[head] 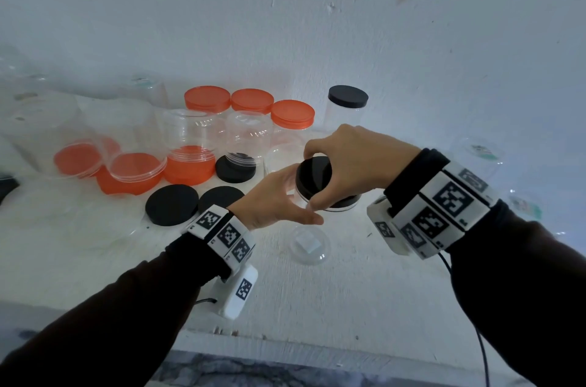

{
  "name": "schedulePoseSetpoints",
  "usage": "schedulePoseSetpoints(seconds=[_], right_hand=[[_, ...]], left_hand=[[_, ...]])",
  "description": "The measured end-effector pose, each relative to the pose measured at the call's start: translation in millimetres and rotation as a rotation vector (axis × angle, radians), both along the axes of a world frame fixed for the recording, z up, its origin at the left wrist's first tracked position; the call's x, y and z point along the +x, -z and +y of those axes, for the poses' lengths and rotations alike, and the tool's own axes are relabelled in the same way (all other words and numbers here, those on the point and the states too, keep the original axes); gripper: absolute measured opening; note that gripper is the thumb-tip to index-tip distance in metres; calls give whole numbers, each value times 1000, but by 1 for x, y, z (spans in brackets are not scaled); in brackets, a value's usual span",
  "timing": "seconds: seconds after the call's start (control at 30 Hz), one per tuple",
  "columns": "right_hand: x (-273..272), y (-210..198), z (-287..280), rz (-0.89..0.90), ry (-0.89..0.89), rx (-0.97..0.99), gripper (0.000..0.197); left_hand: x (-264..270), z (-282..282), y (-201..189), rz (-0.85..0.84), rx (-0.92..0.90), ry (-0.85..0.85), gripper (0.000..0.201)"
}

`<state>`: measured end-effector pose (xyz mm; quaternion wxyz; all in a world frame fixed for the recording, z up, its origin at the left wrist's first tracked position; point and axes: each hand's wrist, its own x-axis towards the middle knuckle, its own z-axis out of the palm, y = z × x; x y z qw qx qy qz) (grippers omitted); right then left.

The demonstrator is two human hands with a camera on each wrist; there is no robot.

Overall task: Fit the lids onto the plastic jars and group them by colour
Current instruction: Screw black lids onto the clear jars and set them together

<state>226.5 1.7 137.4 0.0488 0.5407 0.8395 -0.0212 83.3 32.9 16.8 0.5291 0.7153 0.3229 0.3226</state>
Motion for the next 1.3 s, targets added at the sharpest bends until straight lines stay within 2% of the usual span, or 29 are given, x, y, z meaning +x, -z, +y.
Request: schedulePoseSetpoints(seconds=[0.3, 0.4, 0.47, 0.53, 0.67, 0.9, 1.1, 1.23, 1.3], right_hand=[[1, 5, -8, 45, 43, 95, 63], [9, -1, -1, -43, 16, -78, 72], [14, -10, 2, -17, -51, -265, 79], [15, -14, 4, 3, -109, -307, 76], [12, -7, 7, 47, -131, -171, 67], [12, 5, 5, 55, -122, -16, 64], [3, 11, -9, 110, 78, 95, 57], [0, 11, -13, 23, 96, 111, 58], [5, 4, -9, -72, 75, 2, 67]], left_hand=[[1, 0, 1, -23, 15, 2, 69], [-1, 2, -1, -23, -7, 30, 70], [-2, 3, -2, -20, -31, 76, 73], [-2, 4, -3, -22, -71, 122, 75], [0, 3, -5, -43, -96, 149, 74], [1, 2, -2, -57, -85, 140, 75], [4, -4, 4, -53, -12, 75, 87], [4, -5, 3, -26, 4, 53, 90], [3, -4, 2, -11, 8, 57, 90]])
